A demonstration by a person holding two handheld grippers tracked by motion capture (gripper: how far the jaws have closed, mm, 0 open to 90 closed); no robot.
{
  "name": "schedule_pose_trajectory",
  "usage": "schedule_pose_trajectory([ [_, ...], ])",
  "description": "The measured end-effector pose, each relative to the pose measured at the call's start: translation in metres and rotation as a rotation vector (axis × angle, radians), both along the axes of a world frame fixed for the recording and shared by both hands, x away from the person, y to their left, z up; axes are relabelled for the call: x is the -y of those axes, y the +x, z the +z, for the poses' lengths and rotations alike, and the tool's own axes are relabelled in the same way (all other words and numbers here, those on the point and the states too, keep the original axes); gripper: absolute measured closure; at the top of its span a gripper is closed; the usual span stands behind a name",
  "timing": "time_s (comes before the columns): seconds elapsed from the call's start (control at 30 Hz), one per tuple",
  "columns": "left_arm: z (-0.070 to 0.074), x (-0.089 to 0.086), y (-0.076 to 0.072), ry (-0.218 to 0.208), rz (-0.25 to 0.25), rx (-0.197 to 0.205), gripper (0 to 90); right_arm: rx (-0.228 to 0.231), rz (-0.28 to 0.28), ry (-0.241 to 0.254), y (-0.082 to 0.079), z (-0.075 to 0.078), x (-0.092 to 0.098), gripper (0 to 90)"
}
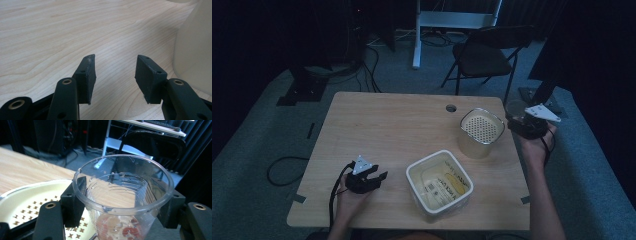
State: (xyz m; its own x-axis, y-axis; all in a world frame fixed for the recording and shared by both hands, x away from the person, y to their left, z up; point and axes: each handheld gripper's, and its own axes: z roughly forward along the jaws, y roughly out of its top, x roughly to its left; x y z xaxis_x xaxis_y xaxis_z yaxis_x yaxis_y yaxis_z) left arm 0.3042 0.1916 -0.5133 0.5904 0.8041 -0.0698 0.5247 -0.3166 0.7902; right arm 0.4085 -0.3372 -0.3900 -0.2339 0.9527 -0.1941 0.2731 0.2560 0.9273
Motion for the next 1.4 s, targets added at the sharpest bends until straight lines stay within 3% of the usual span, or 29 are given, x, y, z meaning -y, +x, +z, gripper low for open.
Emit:
schedule_pose_trajectory([
  [0.2, -0.002, -0.001, -0.001, -0.002, 0.007, -0.004, 51.7, -0.014, 0.018, -0.117, 0.006, 0.001, -0.015, 34.7],
  [0.3, -0.003, -0.003, -0.001, -0.005, 0.011, -0.002, 51.7, -0.015, 0.021, -0.128, 0.006, 0.001, -0.017, 34.9],
  [0.63, -0.003, -0.004, -0.001, -0.006, 0.013, -0.005, 51.7, -0.039, 0.047, -0.393, 0.012, 0.000, -0.039, 35.0],
  [0.67, -0.003, -0.004, -0.001, -0.006, 0.013, -0.005, 51.7, -0.039, 0.047, -0.393, 0.012, 0.000, -0.039, 35.0],
  [0.73, -0.003, -0.004, -0.001, -0.005, 0.012, -0.006, 51.7, -0.048, 0.052, -0.463, 0.014, -0.002, -0.043, 35.0],
  [0.9, -0.004, -0.004, -0.001, -0.006, 0.013, -0.008, 51.7, -0.056, 0.054, -0.576, 0.016, -0.004, -0.048, 35.0],
  [0.93, -0.004, -0.004, -0.001, -0.006, 0.013, -0.007, 51.7, -0.062, 0.061, -0.629, 0.017, -0.005, -0.051, 35.1],
  [0.97, -0.004, -0.004, -0.001, -0.006, 0.013, -0.008, 51.7, -0.062, 0.061, -0.629, 0.017, -0.005, -0.051, 35.1],
  [1.07, -0.004, -0.003, -0.002, -0.004, 0.012, -0.009, 51.7, -0.072, 0.064, -0.690, 0.017, -0.006, -0.054, 35.1],
  [1.2, -0.004, -0.004, -0.002, -0.003, 0.014, -0.009, 51.7, -0.085, 0.075, -0.841, 0.019, -0.008, -0.058, 35.0],
  [1.27, -0.004, -0.004, -0.002, -0.005, 0.014, -0.008, 51.7, -0.087, 0.081, -0.866, 0.019, -0.008, -0.059, 35.0],
  [1.3, -0.004, -0.003, -0.002, -0.003, 0.014, -0.010, 51.7, -0.089, 0.083, -0.958, 0.019, -0.007, -0.063, 35.1],
  [1.33, -0.004, -0.003, -0.002, -0.003, 0.013, -0.011, 51.7, -0.089, 0.083, -0.958, 0.019, -0.007, -0.063, 35.1],
  [1.4, -0.005, -0.003, -0.002, -0.001, 0.011, -0.011, 51.7, -0.090, 0.092, -1.014, 0.019, -0.006, -0.065, 35.1],
])
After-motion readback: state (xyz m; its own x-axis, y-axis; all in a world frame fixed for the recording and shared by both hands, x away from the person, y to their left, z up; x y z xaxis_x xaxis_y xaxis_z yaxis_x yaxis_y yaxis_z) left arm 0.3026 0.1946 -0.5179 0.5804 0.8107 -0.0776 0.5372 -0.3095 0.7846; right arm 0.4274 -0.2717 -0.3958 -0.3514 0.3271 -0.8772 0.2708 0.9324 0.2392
